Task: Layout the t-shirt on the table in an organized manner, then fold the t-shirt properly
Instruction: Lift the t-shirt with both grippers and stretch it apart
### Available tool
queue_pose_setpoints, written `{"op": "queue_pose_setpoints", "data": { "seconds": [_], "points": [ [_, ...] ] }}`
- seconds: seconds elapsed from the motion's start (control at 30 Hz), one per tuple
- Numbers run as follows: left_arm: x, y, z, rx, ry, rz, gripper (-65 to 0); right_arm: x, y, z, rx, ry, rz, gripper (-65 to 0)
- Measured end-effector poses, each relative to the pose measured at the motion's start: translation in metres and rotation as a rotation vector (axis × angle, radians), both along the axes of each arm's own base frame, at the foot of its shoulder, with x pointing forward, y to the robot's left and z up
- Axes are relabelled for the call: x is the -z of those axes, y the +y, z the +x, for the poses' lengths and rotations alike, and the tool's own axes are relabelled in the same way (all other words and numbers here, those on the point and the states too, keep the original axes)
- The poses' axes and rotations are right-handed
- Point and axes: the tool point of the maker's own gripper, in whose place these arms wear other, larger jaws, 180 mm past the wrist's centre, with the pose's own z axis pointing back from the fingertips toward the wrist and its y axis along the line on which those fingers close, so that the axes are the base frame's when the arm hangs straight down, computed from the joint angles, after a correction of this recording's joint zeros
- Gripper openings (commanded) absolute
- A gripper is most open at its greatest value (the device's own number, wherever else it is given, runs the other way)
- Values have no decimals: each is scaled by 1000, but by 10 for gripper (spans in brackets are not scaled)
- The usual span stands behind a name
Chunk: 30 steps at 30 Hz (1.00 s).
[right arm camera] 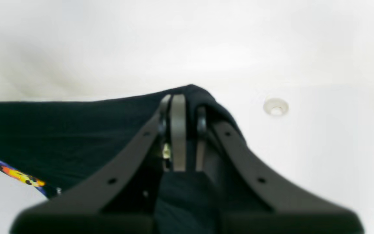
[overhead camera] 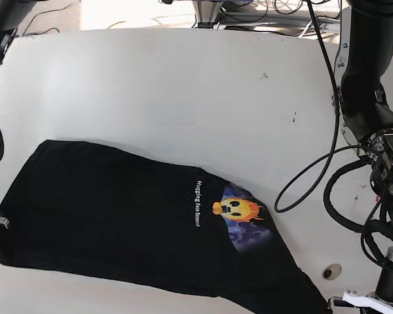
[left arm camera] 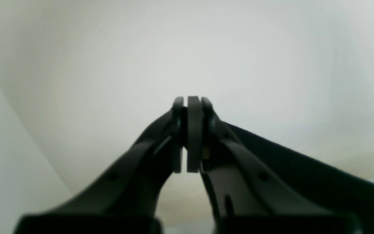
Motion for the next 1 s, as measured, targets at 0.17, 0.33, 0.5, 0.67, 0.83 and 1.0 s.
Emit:
{"op": "queue_pose_setpoints", "data": {
  "seconds": [0.17,0.33,0.5,0.67,0.83,1.0],
  "points": [
    [-22,3,-3,-9,-42,0,-646,-33,3,13,-37,-53,4,-650],
    [-36,8,1,-24,-43,-10,-646,-56,2,21,-31,-76,-38,-650],
    [-52,11,5,-21,-59,-23,-646,-80,3,30,-38,-110,-55,-650],
    [-75,15,6,-20,-90,-38,-646,-93,8,40,-55,-118,-60,-650],
    [-89,20,8,-32,-84,-49,-646,-107,7,49,-50,-127,-61,-650],
    [-109,20,0,-31,-120,-50,-646,-130,14,57,-62,-148,-89,-650]
  ]
}}
